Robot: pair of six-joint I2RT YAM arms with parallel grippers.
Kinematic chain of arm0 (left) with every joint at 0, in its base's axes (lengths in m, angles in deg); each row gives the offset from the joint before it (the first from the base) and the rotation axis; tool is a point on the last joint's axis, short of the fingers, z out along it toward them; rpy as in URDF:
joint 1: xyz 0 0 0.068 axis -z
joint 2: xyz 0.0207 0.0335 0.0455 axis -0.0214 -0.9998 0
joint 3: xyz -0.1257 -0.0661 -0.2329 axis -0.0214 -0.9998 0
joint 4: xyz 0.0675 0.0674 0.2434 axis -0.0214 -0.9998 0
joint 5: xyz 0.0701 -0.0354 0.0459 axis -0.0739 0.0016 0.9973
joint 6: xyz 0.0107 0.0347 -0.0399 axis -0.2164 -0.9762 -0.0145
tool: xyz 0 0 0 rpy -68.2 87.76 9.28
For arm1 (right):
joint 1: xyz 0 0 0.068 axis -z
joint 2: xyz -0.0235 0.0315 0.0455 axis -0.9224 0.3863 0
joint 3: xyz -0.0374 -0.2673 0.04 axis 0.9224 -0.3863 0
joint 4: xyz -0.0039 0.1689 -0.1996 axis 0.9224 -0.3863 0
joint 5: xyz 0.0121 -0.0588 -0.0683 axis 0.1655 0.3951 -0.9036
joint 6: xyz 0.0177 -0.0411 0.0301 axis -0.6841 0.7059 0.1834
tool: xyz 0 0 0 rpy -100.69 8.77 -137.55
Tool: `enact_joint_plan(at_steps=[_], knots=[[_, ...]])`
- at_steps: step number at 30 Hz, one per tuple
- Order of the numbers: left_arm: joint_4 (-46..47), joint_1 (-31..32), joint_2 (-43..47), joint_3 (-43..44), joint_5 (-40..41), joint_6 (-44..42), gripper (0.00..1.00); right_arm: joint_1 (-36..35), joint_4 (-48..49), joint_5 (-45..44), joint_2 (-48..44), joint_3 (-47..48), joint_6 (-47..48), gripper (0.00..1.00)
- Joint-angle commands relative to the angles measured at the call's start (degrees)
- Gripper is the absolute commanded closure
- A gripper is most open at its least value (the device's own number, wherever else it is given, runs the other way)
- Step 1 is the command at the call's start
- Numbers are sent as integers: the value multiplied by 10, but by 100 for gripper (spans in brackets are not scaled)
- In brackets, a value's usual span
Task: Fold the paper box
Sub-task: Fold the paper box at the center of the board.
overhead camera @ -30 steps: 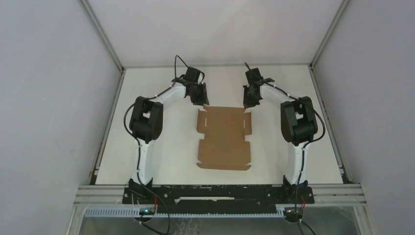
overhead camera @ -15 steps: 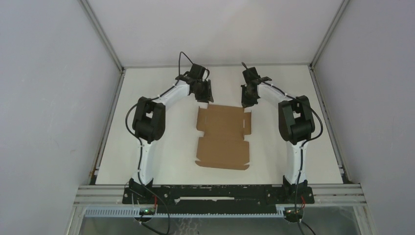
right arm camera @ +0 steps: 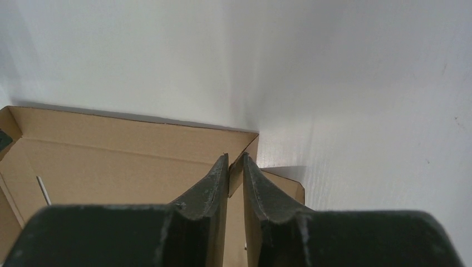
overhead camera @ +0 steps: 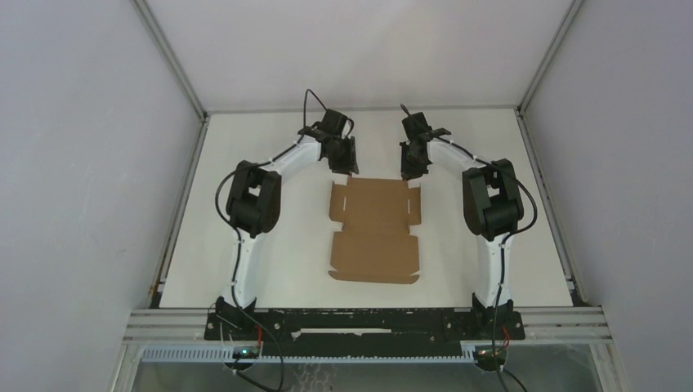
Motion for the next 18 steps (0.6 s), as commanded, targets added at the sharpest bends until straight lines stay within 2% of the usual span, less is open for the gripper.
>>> enact_joint_plan(at_steps=[1,18], knots=[[8,12,-5,34,-10,3,62,-10,10,9,14,20,-5,77],[9,17,-18,47,-21,7,62,-12,26,27,35,20,-14,72]])
